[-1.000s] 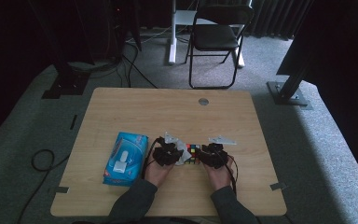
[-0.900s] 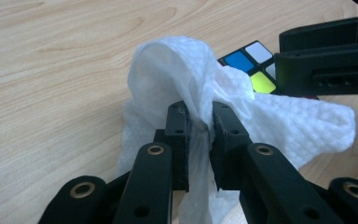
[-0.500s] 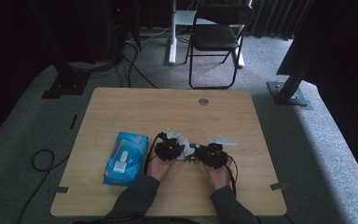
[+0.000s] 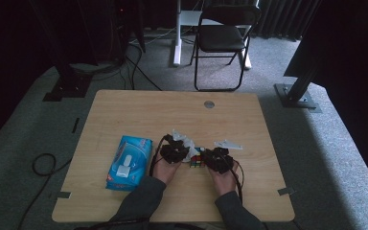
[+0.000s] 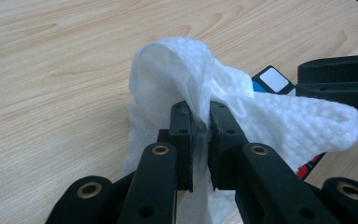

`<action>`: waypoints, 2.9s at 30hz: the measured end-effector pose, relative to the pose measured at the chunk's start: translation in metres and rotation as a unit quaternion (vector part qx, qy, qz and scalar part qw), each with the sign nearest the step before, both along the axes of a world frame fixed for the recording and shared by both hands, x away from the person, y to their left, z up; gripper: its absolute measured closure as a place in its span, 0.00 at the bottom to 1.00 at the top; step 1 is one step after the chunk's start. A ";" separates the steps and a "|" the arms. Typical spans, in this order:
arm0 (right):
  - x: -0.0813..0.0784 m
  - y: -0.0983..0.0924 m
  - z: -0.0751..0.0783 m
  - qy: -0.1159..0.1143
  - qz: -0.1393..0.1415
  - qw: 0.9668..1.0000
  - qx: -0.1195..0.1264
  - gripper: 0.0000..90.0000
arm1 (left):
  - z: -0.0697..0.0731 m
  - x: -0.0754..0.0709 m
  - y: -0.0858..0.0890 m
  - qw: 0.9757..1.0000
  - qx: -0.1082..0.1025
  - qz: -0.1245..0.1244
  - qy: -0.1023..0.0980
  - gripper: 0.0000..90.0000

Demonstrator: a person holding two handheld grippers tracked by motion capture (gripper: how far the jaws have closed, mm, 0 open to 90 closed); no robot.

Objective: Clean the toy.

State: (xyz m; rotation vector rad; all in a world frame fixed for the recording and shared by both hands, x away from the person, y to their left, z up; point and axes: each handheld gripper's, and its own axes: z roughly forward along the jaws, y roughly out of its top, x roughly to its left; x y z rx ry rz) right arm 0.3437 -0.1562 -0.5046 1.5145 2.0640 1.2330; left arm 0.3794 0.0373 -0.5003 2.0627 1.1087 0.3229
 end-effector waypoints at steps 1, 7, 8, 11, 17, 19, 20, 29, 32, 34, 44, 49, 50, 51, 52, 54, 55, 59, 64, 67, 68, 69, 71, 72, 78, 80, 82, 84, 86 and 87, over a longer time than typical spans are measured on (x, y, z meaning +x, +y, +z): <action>0.000 0.000 0.000 0.000 -0.001 1.000 0.000 0.78 | 0.000 0.000 0.000 1.000 0.000 0.000 0.000 0.91; -0.001 0.001 0.000 -0.001 -0.004 1.000 -0.002 0.77 | 0.000 0.001 -0.003 1.000 0.007 0.004 -0.001 0.91; -0.001 0.001 0.000 -0.001 -0.005 1.000 -0.002 0.77 | 0.000 0.001 -0.003 1.000 0.008 0.005 -0.002 0.91; -0.001 0.002 0.000 -0.002 -0.005 1.000 -0.003 0.77 | -0.001 0.001 -0.003 1.000 0.008 0.007 -0.003 0.91; -0.001 0.002 0.000 -0.002 -0.005 1.000 -0.003 0.77 | -0.005 0.001 -0.002 1.000 0.004 0.022 0.012 0.91; -0.001 0.002 0.000 -0.002 -0.004 1.000 -0.003 0.77 | -0.007 0.001 -0.001 1.000 0.008 0.020 0.022 0.91; -0.001 0.002 0.000 -0.002 -0.005 1.000 -0.003 0.77 | -0.009 0.002 -0.002 0.999 0.016 0.018 0.026 0.92; -0.001 0.002 0.000 -0.002 -0.007 1.000 -0.004 0.76 | -0.026 0.005 -0.007 0.998 0.042 0.012 0.042 0.92; -0.001 0.002 0.000 -0.002 -0.007 1.000 -0.004 0.76 | -0.030 0.005 -0.007 0.998 0.042 0.010 0.042 0.92; -0.001 0.002 0.000 -0.002 -0.007 1.000 -0.004 0.76 | -0.030 0.005 -0.008 0.998 0.047 0.010 0.040 0.92; -0.001 0.002 0.000 -0.002 -0.006 1.000 -0.003 0.76 | -0.026 0.001 -0.004 0.999 0.033 0.007 0.039 0.92; -0.001 0.002 0.000 -0.003 -0.006 1.000 -0.003 0.76 | -0.016 -0.003 0.000 0.999 0.022 0.000 0.032 0.92; -0.001 0.002 0.000 -0.003 -0.006 1.000 -0.003 0.76 | -0.014 -0.004 0.000 0.999 0.021 -0.002 0.030 0.92; -0.001 0.002 0.000 -0.003 -0.006 1.000 -0.003 0.76 | -0.013 -0.005 0.001 0.999 0.018 -0.002 0.030 0.91; -0.001 0.002 0.000 -0.003 -0.006 1.000 -0.004 0.77 | -0.011 -0.006 0.002 0.999 0.016 -0.004 0.029 0.91; -0.001 0.002 0.000 -0.003 -0.006 1.000 -0.003 0.77 | -0.009 -0.009 0.004 1.000 0.007 -0.007 0.027 0.91; -0.001 0.002 0.000 -0.003 -0.006 1.000 -0.003 0.77 | -0.007 -0.010 0.005 1.000 0.006 -0.009 0.026 0.91; -0.001 0.003 0.000 -0.003 -0.006 1.000 -0.002 0.77 | -0.004 -0.014 0.008 1.000 0.000 -0.013 0.020 0.91; -0.001 0.003 0.000 -0.004 -0.005 1.000 -0.002 0.78 | 0.000 -0.018 0.009 1.000 -0.007 -0.018 0.016 0.91; -0.001 0.003 0.000 -0.004 -0.006 1.000 -0.002 0.78 | 0.001 -0.020 0.007 1.000 0.000 -0.021 0.012 0.91; -0.001 0.003 0.000 -0.004 -0.006 1.000 -0.002 0.77 | 0.000 -0.020 0.007 1.000 0.002 -0.021 0.013 0.91; -0.001 0.004 0.000 -0.004 -0.006 1.000 -0.002 0.78 | -0.002 -0.020 0.007 1.000 0.002 -0.019 0.015 0.91; -0.001 0.003 0.000 -0.004 -0.006 1.000 -0.002 0.78 | -0.005 -0.019 0.007 1.000 0.005 -0.017 0.019 0.91; -0.001 0.003 0.000 -0.004 -0.006 1.000 -0.002 0.78 | -0.007 -0.018 0.006 1.000 0.006 -0.016 0.021 0.91; -0.001 0.004 0.000 -0.004 -0.006 1.000 -0.002 0.78 | -0.019 -0.014 0.003 0.999 0.021 -0.013 0.034 0.91; -0.001 0.004 0.000 -0.004 -0.006 1.000 -0.002 0.78 | -0.022 -0.013 0.002 0.999 0.028 -0.012 0.038 0.91; -0.001 0.004 0.000 -0.004 -0.006 1.000 -0.002 0.78 | -0.025 -0.011 0.001 0.998 0.036 -0.012 0.043 0.91; -0.001 0.004 0.000 -0.004 -0.006 1.000 -0.002 0.78 | -0.028 -0.010 -0.001 0.998 0.045 -0.012 0.045 0.91; -0.001 0.003 0.000 -0.004 -0.006 1.000 -0.002 0.77 | -0.029 -0.009 -0.002 0.998 0.047 -0.012 0.045 0.91; -0.001 0.003 0.000 -0.004 -0.006 1.000 -0.002 0.78 | -0.029 -0.009 -0.002 0.998 0.050 -0.013 0.044 0.91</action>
